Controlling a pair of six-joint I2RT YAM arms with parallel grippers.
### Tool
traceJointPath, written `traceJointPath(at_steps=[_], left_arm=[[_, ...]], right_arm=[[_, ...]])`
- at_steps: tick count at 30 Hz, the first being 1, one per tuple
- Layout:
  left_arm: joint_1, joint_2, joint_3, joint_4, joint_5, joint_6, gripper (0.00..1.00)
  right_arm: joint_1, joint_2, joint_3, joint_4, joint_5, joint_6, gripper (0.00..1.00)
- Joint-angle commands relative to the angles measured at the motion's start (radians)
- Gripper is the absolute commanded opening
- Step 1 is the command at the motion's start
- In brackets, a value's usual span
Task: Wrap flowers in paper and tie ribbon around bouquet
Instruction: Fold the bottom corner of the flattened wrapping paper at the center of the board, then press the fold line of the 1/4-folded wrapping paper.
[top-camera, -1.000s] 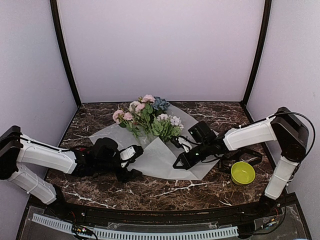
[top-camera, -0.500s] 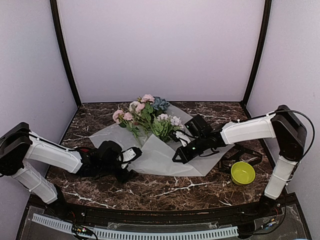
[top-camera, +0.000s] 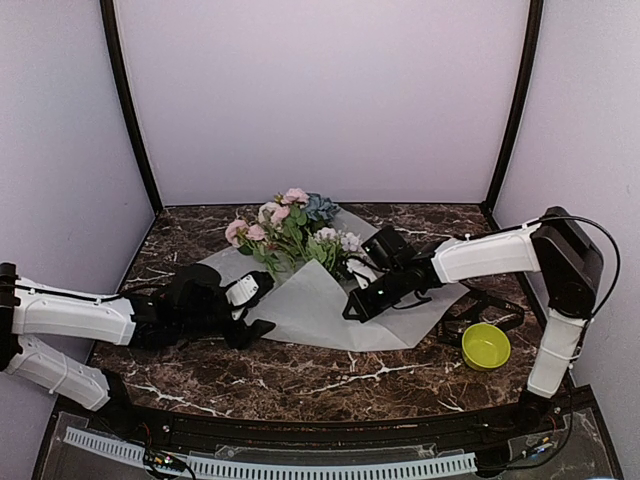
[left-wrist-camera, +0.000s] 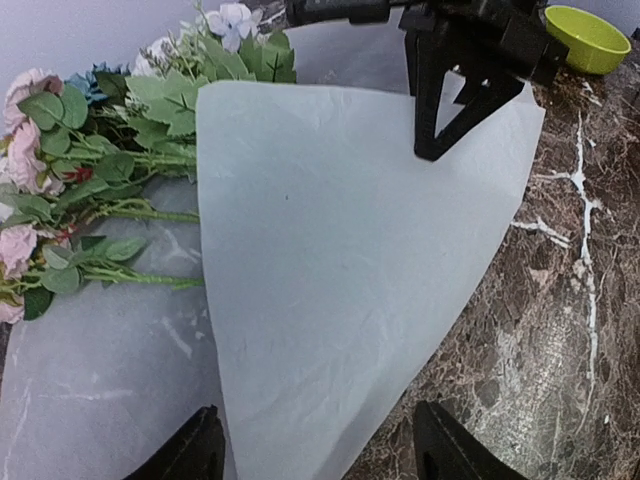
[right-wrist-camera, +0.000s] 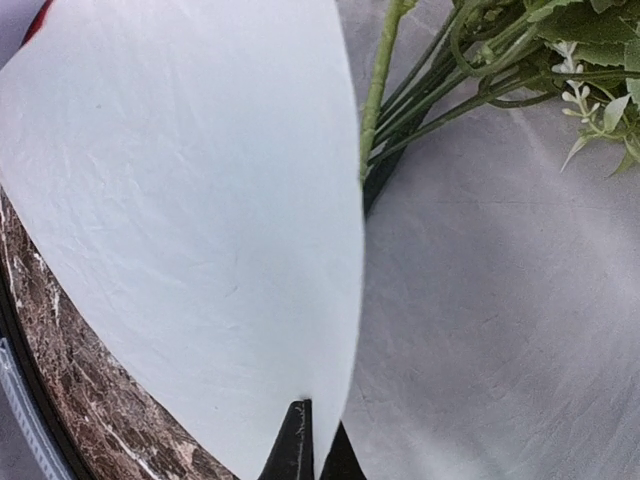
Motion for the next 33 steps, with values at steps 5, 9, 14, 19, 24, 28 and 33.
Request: traceJointPath(at_steps=[5,9,14,19,24,28,33], left_arm=[[-0.002,-0.128,0.023,0.062,0.035,0.139,0.66],[-0.007,0.0,0.123,0.009,-0.057,0.116,0.62],[-0.065,0.203,0.262,-0.124,-0.054,0.126,0.61],[-0.073,0.313,0.279,-0.109,-0.145,0.113,0.58],[-0.054,0.364,0.266,-0.122,-0.188,0.027,0.56],[-0.042,0.394,0.233,-0.116,-0.202,-0.092,0.56],[-0.039,0.403,0.204,-0.149,-0.213,-0.156,0.56]], right_arm=[[0.003,0.032,0.071,-0.031,0.061,0.021,0.0],[0.004,0.044,0.088,-0.042,0.066,0.037,0.0],[0.004,0.056,0.1,-0.044,0.063,0.053,0.0],[0.004,0.058,0.099,-0.048,0.073,0.065,0.0],[0.004,0.064,0.098,-0.043,0.07,0.07,0.0],[0.004,0.069,0.101,-0.044,0.069,0.077,0.0],[0.006,0.059,0.089,-0.037,0.068,0.081,0.0]])
